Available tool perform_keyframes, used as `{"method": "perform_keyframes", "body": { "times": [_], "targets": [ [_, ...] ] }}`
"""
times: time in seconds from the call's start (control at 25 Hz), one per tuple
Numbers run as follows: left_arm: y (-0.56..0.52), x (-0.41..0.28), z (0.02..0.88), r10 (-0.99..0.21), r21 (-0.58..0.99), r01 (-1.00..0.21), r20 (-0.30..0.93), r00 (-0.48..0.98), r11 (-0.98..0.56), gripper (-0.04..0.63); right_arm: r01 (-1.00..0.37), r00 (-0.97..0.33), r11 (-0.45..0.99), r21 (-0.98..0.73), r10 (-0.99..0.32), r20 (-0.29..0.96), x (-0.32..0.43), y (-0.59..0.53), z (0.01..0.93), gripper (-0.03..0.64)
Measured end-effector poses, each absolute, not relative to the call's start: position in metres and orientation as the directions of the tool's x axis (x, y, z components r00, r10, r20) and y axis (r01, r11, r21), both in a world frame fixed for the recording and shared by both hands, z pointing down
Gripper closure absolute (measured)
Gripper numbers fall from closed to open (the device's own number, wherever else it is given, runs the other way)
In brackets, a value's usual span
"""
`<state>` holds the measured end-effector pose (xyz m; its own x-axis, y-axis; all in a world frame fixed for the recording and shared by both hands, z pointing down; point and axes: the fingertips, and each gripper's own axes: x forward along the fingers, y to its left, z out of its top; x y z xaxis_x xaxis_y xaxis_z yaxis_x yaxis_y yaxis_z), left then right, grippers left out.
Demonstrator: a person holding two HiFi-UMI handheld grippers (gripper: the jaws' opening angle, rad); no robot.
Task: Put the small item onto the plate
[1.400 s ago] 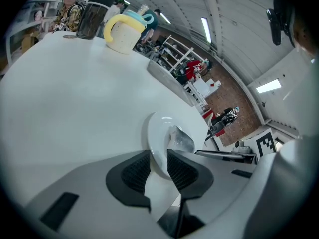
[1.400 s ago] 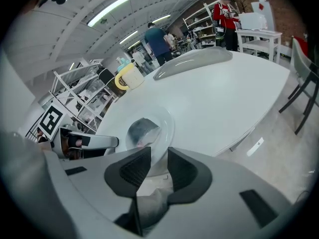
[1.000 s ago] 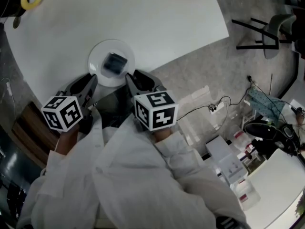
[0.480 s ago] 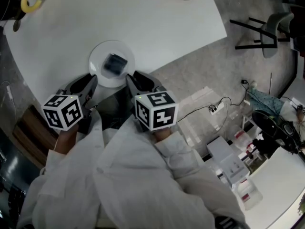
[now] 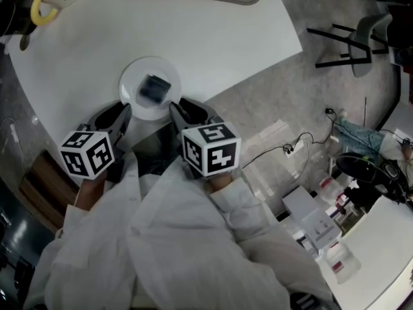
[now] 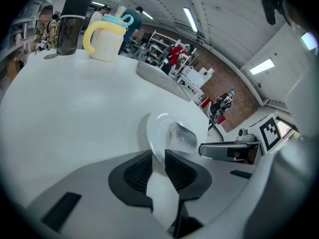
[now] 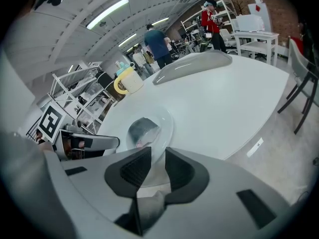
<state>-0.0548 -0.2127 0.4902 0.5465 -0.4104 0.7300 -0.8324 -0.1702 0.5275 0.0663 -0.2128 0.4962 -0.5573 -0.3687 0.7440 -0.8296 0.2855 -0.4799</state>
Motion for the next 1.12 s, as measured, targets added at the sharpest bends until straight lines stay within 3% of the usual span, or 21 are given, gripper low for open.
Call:
{"method": "perform_keyframes", "body": {
  "times": [1.12],
  "targets": [
    [-0.206, -0.077, 0.497, -0.507, 0.530, -0.820, 0.656, 0.559, -0.218, 0.517, -0.849, -0.526, 0.329, -0.414, -0.442, 0.727, 0.045, -0.209, 0.504, 0.525]
  ]
}}
